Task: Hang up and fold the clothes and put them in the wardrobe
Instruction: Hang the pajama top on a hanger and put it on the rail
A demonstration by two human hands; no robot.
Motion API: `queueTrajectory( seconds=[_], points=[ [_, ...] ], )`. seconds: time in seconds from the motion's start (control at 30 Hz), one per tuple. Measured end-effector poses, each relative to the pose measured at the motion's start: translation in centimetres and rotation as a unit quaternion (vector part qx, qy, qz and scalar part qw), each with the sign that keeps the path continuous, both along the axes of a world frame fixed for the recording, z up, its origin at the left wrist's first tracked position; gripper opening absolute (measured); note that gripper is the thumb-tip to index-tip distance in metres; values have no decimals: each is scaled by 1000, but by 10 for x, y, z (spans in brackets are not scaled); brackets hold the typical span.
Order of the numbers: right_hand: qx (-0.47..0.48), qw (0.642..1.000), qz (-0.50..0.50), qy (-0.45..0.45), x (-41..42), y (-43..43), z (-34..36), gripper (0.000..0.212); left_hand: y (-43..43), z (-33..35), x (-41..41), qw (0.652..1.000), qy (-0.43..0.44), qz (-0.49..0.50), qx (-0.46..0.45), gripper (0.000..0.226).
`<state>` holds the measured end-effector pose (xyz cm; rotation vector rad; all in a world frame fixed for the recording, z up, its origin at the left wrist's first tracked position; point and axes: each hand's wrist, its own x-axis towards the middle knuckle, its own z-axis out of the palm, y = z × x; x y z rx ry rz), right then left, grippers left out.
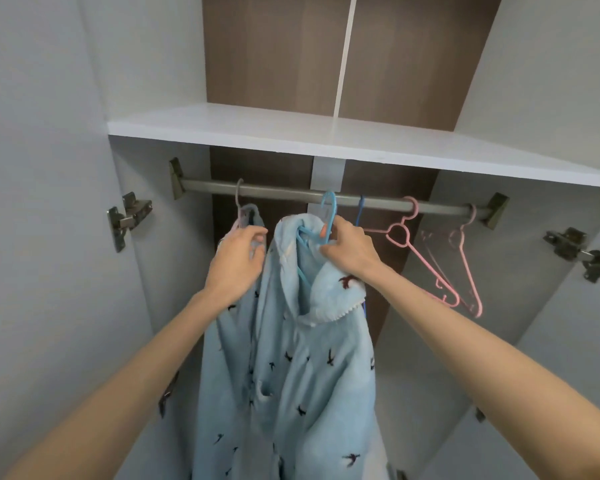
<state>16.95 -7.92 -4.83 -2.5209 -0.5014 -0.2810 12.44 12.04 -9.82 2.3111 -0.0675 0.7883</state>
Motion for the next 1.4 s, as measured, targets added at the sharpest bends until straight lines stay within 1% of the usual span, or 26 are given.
queueTrajectory(
  seconds=[0.07,0.13,0.23,0.3,0.47,0.53,0.6,0.67,0.83,1.03,1.13,1.17,1.23,1.3,1.33,1.4],
  points=[
    [-15,1000,8,-6,22,11,0,40,14,5,19,997,6,46,60,37],
    [-15,1000,17,-22,43,22,-1,55,27,7,37,992,43,80,88,42],
    [-20,999,18,-46,71,37,-2,81,42,2,65,984,122,100,84,50],
    [-26,998,25,-54,87,44,-3,91,48,-7,80,980,159,96,76,54],
    [-41,995,46,-78,116,53,-7,98,57,-24,106,971,215,79,66,66],
    [-45,996,28,-68,127,56,-6,100,56,-26,112,970,224,73,57,71],
    [-44,998,-1,-40,137,57,-3,102,54,-27,116,969,228,73,55,76],
    [-53,998,-8,-34,142,59,-4,102,54,-27,119,969,225,76,61,78],
    [-80,995,1,-54,140,70,-25,102,52,-27,123,973,209,76,69,80],
    [-54,996,-9,-69,140,76,-34,100,53,-29,123,975,198,68,78,75],
    [-34,998,15,-49,140,72,-32,96,53,-30,120,972,207,74,82,69],
    [-23,999,31,-34,140,70,-31,94,52,-30,118,971,198,90,97,67],
    [-12,998,54,0,139,62,-27,89,46,-29,114,977,136,110,118,61],
    [-23,998,51,13,137,51,-23,78,34,-24,112,987,77,84,111,53],
    [-26,999,42,2,135,44,-22,71,26,-21,113,990,67,65,103,50],
    [-13,998,20,-50,132,29,-20,57,10,-17,115,994,75,33,68,49]
  ],
)
